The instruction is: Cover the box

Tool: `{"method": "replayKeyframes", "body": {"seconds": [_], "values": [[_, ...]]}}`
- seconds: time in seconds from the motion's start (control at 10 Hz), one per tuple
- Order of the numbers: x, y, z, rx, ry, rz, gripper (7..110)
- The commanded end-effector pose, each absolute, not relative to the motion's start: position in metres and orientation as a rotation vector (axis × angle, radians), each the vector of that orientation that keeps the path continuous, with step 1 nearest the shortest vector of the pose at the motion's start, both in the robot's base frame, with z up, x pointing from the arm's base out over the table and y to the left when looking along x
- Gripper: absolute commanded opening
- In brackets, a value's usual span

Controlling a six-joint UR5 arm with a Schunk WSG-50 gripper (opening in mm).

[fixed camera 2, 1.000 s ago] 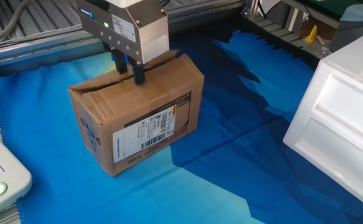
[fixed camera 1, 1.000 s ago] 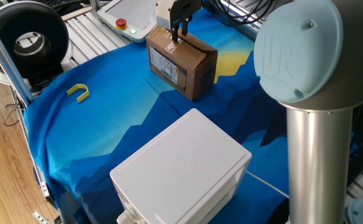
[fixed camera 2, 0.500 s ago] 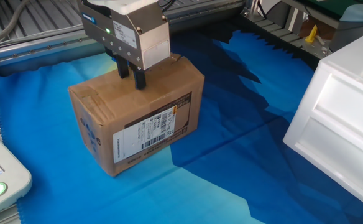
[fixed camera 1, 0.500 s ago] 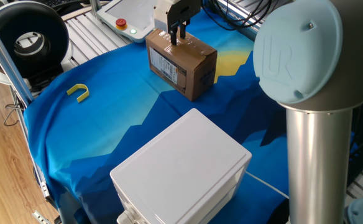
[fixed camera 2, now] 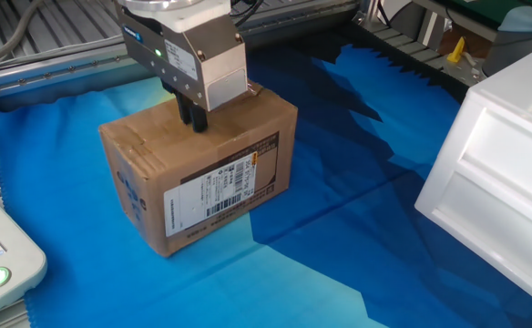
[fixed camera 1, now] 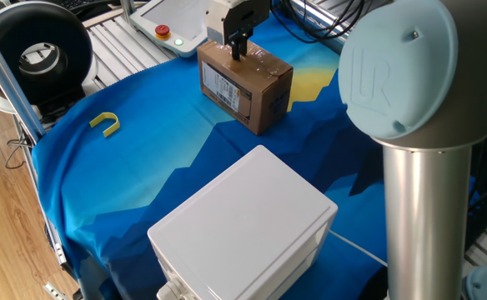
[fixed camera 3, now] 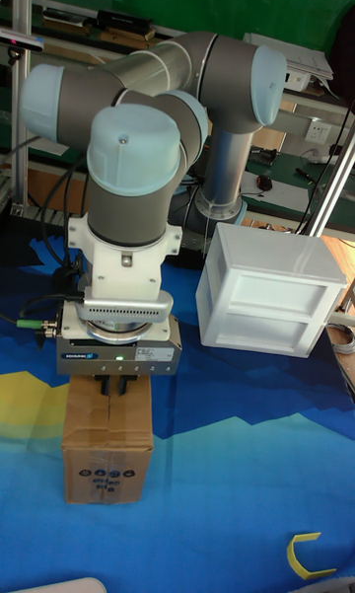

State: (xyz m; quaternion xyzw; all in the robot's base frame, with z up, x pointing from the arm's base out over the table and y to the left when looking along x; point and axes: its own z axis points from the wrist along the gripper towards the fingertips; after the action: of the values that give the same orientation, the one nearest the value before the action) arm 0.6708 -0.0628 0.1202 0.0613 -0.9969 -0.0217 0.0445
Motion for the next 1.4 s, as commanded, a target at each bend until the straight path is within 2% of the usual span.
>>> {"method": "replayKeyframes", "body": {"seconds": [0.0, 1.3], "values": [[0.674, -0.0602, 0.116, 0.172, -3.056, -0.079, 7], [0.6755, -0.066, 0.1214, 0.18, -3.059, -0.046, 7]]}}
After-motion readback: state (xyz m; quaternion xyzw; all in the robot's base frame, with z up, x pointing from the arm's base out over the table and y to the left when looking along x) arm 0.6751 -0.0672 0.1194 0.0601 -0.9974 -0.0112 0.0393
